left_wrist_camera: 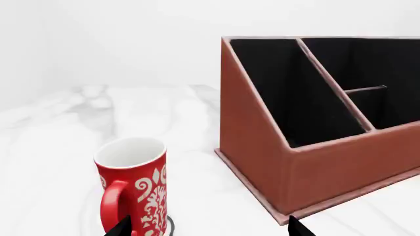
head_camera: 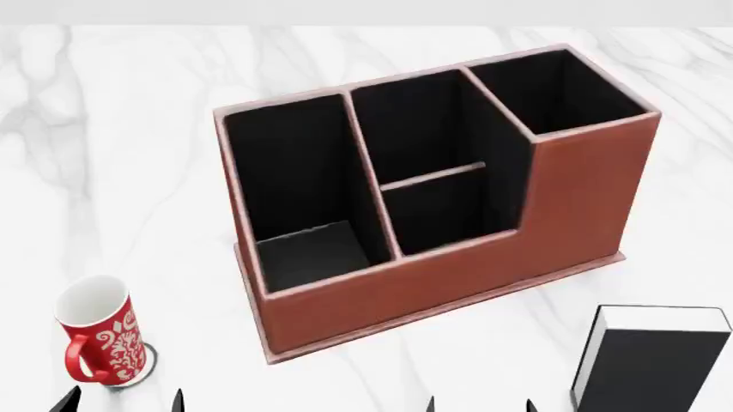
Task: Pick up the book and place it in the left compartment of the caddy.
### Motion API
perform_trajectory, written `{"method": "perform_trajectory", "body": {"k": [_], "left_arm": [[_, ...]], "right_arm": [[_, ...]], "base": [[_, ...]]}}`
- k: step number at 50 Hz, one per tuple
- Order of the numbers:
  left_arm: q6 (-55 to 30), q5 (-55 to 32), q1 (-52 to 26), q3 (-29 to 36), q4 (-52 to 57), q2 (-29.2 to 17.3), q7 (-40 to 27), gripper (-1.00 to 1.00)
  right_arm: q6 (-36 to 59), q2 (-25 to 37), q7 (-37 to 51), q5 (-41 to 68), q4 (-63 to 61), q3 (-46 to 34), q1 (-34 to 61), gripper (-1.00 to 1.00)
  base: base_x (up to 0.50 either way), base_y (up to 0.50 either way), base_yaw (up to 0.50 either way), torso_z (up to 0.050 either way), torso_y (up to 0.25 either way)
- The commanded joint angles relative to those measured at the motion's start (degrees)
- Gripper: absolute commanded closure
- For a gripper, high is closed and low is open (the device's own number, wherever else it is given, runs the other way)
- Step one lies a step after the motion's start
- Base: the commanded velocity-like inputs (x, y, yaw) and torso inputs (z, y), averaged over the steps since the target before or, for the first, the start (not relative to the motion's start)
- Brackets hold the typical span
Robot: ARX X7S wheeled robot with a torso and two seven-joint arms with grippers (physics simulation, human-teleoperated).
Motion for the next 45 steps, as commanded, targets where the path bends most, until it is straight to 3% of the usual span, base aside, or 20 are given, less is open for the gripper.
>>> {"method": "perform_trajectory", "body": {"k": [1,13,32,45], "left_arm": [[0.7,-0.5,-0.3,1.2,-1.0,-1.0,-1.2,-1.0],[0.4,-2.9,0.6,3.0,1.7,-3.1,-3.0,-1.0],[-14.1,-1.7,5.6,4.8,38.4,-6.9,-5.6,-1.0],[-17.4,-2.9,5.2,4.1,46.1,-8.2,-6.7,-1.0]], "right_arm": [[-0.2,1.0,1.3,0.3,0.4,-1.4,-0.1,-1.0],[0.6,2.7,4.3,1.9,-1.6,-3.5,-1.1,-1.0],[18.1,5.8,9.2,-0.5,-39.1,-5.1,-3.6,-1.0],[28.5,7.8,10.2,-5.6,-49.8,-9.5,-0.2,-1.0]], "base": [[0.0,0.0,0.0,0.0,0.0],[0.0,0.0,0.0,0.0,0.0],[0.0,0.0,0.0,0.0,0.0],[0.0,0.0,0.0,0.0,0.0]]}}
